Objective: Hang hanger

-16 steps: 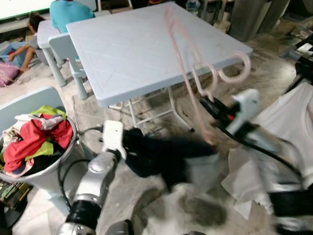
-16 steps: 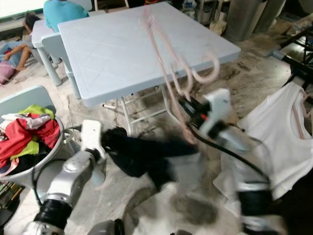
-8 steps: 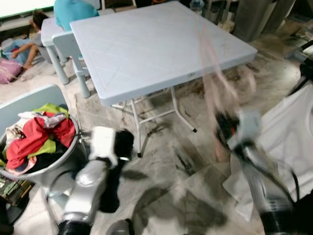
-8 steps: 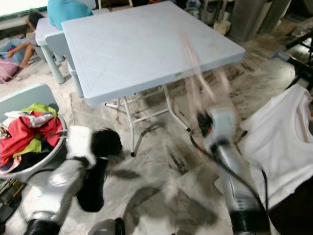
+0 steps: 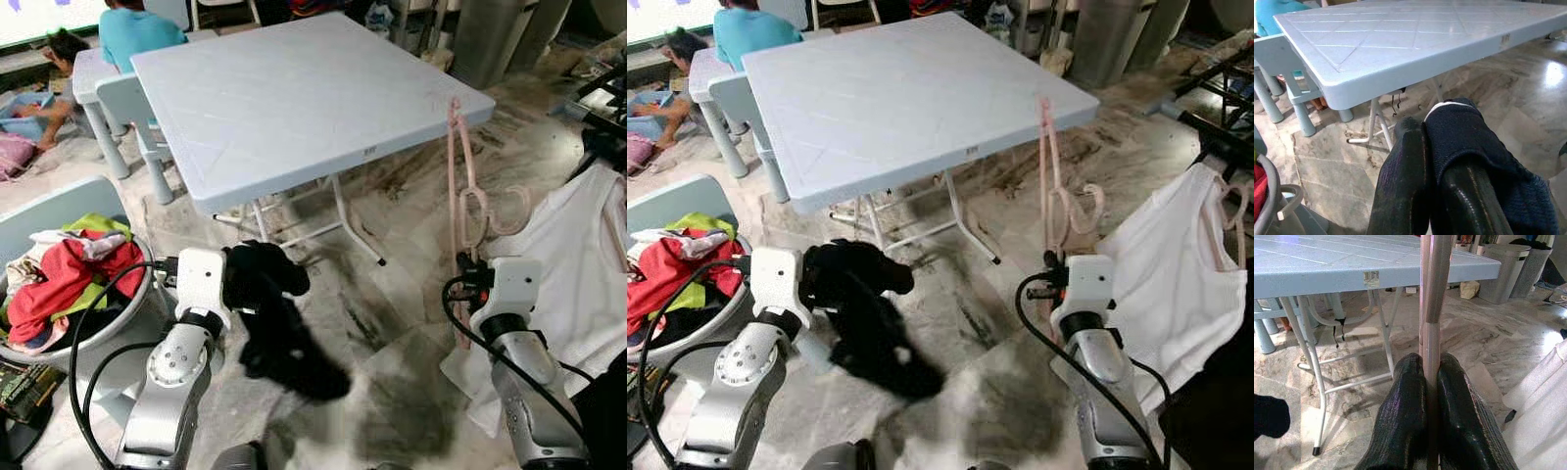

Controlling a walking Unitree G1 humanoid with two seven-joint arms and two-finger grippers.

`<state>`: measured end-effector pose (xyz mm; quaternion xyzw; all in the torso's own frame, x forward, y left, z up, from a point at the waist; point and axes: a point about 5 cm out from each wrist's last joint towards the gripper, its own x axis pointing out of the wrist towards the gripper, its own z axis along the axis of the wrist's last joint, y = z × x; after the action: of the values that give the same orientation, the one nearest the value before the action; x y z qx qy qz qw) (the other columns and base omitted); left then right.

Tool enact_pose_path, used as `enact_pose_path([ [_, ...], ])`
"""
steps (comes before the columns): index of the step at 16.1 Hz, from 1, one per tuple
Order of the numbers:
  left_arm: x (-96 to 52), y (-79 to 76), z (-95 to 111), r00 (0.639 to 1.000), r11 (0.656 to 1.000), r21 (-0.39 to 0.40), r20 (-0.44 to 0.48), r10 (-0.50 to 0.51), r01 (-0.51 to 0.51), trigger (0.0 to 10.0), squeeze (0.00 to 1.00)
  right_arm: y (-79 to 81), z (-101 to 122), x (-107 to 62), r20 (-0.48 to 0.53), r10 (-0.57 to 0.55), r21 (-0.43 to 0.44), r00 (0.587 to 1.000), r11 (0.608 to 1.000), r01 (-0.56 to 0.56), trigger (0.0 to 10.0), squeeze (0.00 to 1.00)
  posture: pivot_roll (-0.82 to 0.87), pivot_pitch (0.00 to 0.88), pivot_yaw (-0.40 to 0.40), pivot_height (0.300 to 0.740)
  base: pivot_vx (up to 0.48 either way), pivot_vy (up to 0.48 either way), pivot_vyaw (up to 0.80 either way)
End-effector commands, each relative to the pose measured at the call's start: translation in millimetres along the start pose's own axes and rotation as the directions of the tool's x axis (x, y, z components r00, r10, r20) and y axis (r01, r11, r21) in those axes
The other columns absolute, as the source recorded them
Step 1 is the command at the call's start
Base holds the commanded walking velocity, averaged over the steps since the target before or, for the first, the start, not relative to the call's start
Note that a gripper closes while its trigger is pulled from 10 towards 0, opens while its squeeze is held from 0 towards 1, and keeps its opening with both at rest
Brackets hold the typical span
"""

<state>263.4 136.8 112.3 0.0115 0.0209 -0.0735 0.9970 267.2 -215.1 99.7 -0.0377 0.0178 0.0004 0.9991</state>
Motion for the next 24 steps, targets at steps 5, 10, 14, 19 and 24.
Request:
enact_pose_path([
  [5,4.9,8.9,24.5,0.997,0.999,-0.022,0.072,0.039,-0.037,10.0,0.00,5.8,8.0,1.1,0.046,0.021,-0.001,0.999,1.000,-0.021,0.0,0.00,-0.03,0.041,0.033,0.740,0.366,0.000,0.00],
  [10,8.8,4.5,35.6,0.995,0.999,-0.038,0.099,0.026,-0.022,10.0,0.00,7.1,11.2,1.2,0.059,0.033,-0.010,0.998,0.999,-0.033,0.0,0.00,-0.04,0.044,0.031,0.740,0.480,0.000,0.00],
  [14,11.5,3.3,46.9,0.991,0.999,-0.033,0.135,0.026,-0.022,10.0,0.00,7.2,12.5,3.4,0.063,0.050,-0.027,0.997,0.998,-0.049,0.0,0.00,-0.04,0.043,0.027,0.740,0.480,0.000,0.00],
  [19,13.9,5.3,52.1,0.987,0.999,-0.027,0.151,0.048,-0.044,10.0,0.00,9.8,14.5,7.6,0.067,0.082,-0.042,0.994,0.996,-0.079,0.0,0.00,-0.03,0.031,0.021,0.740,0.471,0.000,0.00],
  [24,15.6,13.9,54.7,0.979,0.991,-0.019,0.156,0.131,-0.130,10.0,0.00,16.6,16.7,10.2,0.081,0.135,-0.072,0.988,0.989,-0.129,0.0,0.00,-0.03,0.033,0.019,0.740,0.378,0.000,0.59],
])
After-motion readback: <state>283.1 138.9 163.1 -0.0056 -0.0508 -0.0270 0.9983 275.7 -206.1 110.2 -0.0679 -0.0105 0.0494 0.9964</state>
